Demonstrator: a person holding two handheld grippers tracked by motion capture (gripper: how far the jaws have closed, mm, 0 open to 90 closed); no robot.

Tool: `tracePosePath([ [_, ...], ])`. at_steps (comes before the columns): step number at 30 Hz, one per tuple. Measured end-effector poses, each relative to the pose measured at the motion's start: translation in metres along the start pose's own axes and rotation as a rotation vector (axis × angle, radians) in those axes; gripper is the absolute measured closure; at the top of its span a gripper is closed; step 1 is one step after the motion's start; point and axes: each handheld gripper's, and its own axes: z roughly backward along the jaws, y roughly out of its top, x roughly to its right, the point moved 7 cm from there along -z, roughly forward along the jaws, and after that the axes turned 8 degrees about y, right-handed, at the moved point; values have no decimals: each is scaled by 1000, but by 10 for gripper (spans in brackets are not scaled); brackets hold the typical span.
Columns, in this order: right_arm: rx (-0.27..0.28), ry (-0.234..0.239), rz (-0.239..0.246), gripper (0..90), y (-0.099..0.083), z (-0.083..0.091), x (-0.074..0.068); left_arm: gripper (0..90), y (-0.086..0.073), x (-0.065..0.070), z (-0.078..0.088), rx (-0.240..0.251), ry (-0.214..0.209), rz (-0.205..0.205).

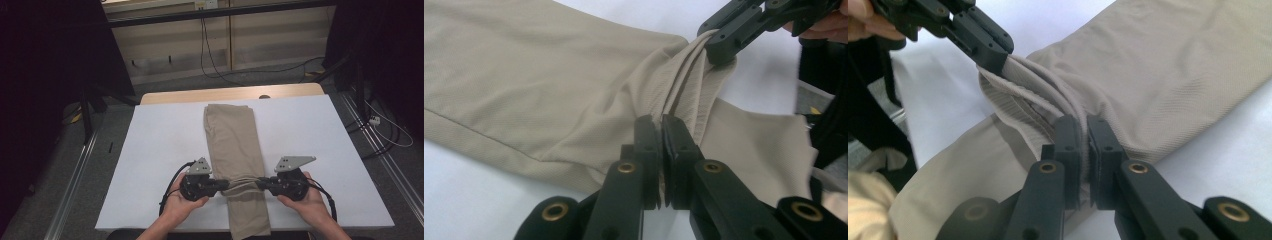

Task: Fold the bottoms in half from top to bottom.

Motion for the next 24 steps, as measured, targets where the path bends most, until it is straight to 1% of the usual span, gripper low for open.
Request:
tracePosePath([
  [4, 8, 15, 4, 853, -3, 6, -12, 866, -4, 13, 8, -2, -24, -14],
  [8, 1, 36, 11, 852, -12, 11, -27, 865, -12, 28, 14, -16, -53, -26],
  [10, 0, 41, 18, 852, -16, 14, -34, 865, -16, 36, 18, -23, -65, -41],
  [12, -4, 45, 23, 852, -19, 16, -41, 865, -18, 41, 20, -22, -73, -47],
  [14, -6, 49, 23, 852, -22, 18, -46, 865, -19, 43, 20, -18, -79, -43],
  [16, -7, 49, 25, 852, -25, 21, -52, 865, -21, 46, 21, -27, -85, -45],
  [18, -6, 48, 28, 851, -28, 23, -57, 866, -24, 50, 22, -36, -92, -56],
  [19, -8, 51, 26, 851, -30, 23, -59, 865, -26, 53, 23, -45, -98, -54],
  [24, -20, 79, 21, 850, -41, 24, -74, 864, -36, 63, 30, -58, -108, -61],
])
